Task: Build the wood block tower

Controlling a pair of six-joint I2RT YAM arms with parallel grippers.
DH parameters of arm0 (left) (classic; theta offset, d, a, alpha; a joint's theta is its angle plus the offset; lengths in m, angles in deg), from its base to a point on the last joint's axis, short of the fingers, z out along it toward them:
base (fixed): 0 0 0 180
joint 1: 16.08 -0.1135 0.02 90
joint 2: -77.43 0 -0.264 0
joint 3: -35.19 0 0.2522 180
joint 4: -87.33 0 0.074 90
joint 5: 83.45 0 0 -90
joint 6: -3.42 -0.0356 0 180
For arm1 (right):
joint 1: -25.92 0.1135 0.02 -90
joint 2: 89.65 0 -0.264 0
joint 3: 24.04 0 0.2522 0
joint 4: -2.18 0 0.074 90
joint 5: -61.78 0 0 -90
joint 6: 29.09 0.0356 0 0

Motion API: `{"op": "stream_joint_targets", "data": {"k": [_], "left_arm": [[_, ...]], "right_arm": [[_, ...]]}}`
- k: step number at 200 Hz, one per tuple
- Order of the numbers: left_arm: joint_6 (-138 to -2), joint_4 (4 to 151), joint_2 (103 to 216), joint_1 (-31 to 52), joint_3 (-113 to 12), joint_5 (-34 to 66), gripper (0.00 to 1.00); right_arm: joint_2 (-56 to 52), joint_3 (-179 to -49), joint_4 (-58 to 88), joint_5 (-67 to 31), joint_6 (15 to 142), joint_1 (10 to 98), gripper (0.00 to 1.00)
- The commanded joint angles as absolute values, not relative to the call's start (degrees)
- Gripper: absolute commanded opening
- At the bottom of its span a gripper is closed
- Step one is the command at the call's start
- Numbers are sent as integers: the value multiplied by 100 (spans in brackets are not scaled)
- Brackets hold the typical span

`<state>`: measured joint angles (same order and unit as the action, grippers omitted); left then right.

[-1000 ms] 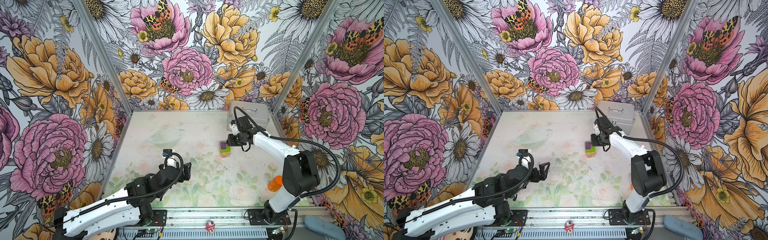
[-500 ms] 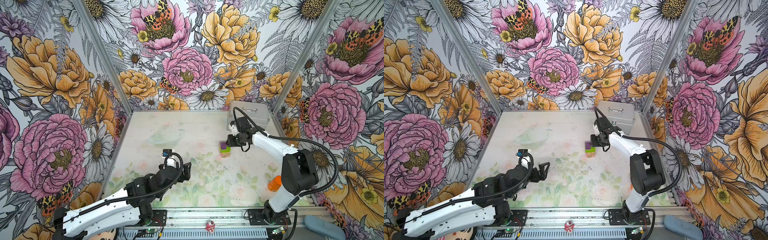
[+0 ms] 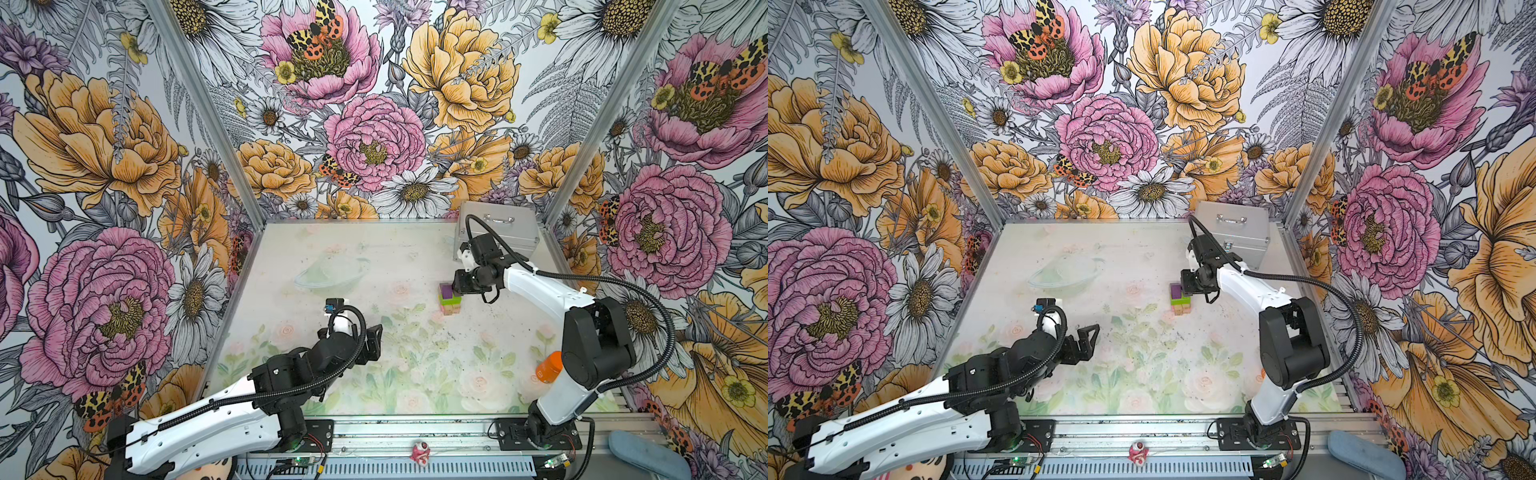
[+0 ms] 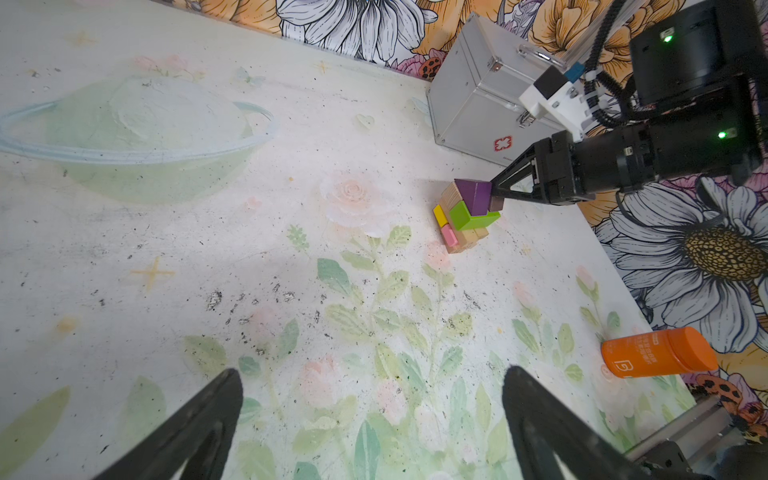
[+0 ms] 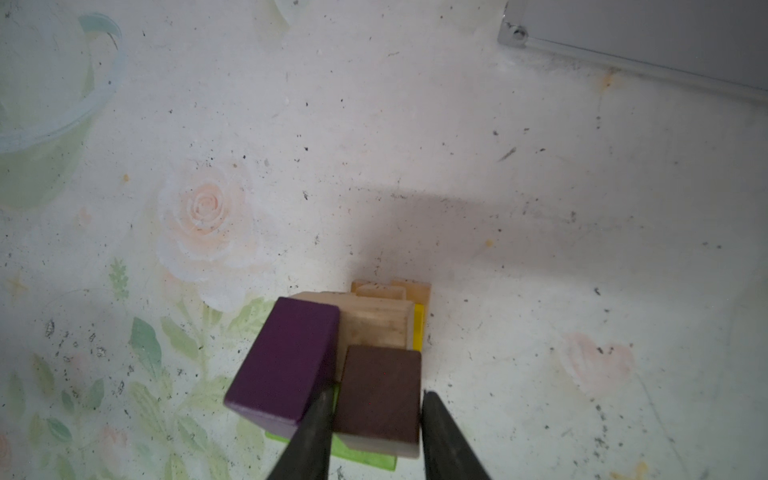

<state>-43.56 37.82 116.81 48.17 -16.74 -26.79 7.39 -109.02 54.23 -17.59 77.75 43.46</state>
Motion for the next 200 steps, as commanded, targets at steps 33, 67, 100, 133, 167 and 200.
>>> {"op": "stream_joint_targets", "data": {"k": [33, 67, 100, 133, 167, 200], "left_arm": [[-4457, 3883, 11663, 4773, -1768, -2622, 99], [-4474, 3880, 11697, 4765, -1809, -2609, 99], [-4501, 3885, 11733, 4766, -1853, -2610, 99], [-4529, 3880, 11784, 4769, -1908, -2597, 99], [-4554, 3880, 11791, 4766, -1946, -2597, 99], [-4549, 3885, 11795, 4772, -1944, -2590, 99]], "right_arm": [[760, -11048, 5321, -1706, 7755, 4324, 39], [682, -11030, 5321, -1723, 7761, 4315, 40], [627, -11031, 5319, -1738, 7764, 4317, 40], [567, -11031, 5318, -1801, 7766, 4314, 41], [528, -11053, 5321, -1761, 7771, 4290, 41], [493, -11057, 5321, -1746, 7783, 4284, 41]]}}
